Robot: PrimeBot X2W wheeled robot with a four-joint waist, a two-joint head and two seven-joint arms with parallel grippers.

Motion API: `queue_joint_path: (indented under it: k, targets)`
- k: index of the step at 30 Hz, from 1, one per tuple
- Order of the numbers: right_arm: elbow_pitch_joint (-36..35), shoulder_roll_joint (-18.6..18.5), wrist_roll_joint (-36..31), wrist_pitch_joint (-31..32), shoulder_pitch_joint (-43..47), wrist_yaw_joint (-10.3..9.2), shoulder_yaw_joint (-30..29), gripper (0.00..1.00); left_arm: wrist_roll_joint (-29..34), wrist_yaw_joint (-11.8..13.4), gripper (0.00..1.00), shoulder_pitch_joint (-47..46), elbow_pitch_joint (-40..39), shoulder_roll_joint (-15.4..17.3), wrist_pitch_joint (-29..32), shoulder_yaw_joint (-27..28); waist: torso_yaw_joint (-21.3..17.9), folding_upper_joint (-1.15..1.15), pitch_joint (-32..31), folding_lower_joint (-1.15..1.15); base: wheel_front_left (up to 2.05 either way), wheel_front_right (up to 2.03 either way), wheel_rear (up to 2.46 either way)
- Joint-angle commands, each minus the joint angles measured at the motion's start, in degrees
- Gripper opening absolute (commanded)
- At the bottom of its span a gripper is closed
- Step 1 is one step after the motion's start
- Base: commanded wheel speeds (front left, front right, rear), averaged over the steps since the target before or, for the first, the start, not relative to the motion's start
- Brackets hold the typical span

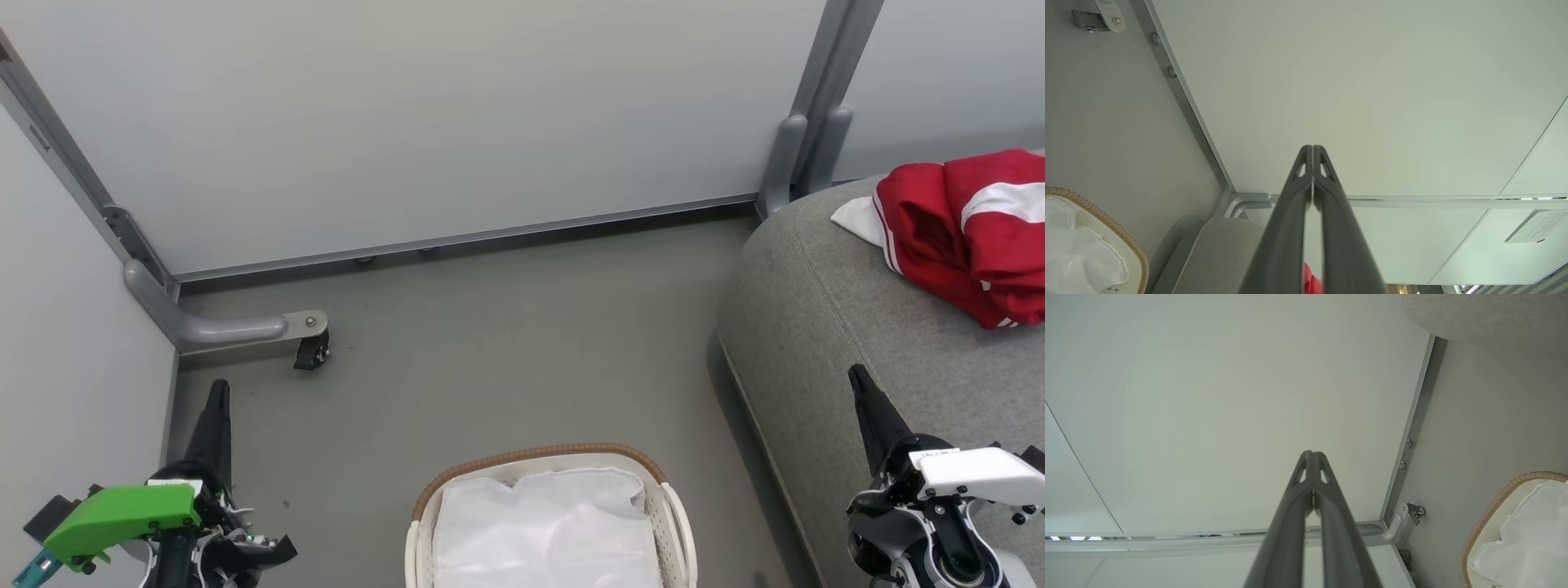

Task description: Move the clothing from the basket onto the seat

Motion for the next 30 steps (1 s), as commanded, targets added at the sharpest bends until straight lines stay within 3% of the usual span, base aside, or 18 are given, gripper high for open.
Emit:
queue_joint_path:
  k: [1,30]
  targets:
    - [-0.2,-0.3,0.2,0.2,-0.2,-0.04,-0.1,0.0,-0.1,-0.3,0.0,-0.6,-0.1,0.2,0.2,0.2,0.0,0.0,0.0,0.0,0.0,0.0,0.0]
    - [-0.2,-0.3,0.2,0.2,-0.1,-0.03,-0.1,0.0,-0.1,-0.3,0.0,-0.6,-0.1,0.2,0.2,0.2,0.0,0.0,0.0,0.0,0.0,0.0,0.0]
